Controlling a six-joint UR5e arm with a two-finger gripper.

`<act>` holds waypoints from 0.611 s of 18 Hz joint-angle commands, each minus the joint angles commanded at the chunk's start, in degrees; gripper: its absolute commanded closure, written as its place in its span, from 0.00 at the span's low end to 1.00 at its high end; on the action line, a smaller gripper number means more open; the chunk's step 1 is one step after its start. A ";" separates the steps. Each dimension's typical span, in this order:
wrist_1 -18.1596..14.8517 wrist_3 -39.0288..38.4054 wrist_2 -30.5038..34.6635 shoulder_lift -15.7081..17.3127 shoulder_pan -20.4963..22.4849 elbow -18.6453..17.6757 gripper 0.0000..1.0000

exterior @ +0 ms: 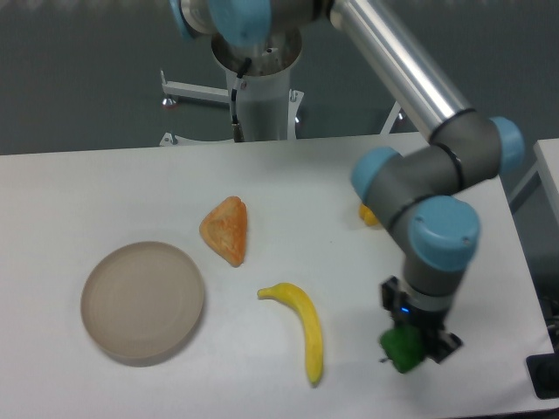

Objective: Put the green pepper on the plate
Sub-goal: 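Carry the green pepper over the banana toward the beige plate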

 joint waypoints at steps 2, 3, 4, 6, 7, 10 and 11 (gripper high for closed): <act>0.44 -4.22 -1.40 3.52 -1.67 -5.28 0.66; 0.53 -6.50 -2.02 4.58 -2.81 -6.95 0.66; 0.53 -8.44 -2.11 5.54 -4.04 -8.27 0.66; 0.53 -11.70 -2.20 7.39 -6.76 -10.04 0.66; 0.53 -13.10 -2.20 8.18 -8.25 -10.74 0.66; 1.75 -18.20 -2.29 10.38 -11.86 -13.55 0.67; 3.32 -20.65 -2.72 10.82 -13.00 -14.60 0.67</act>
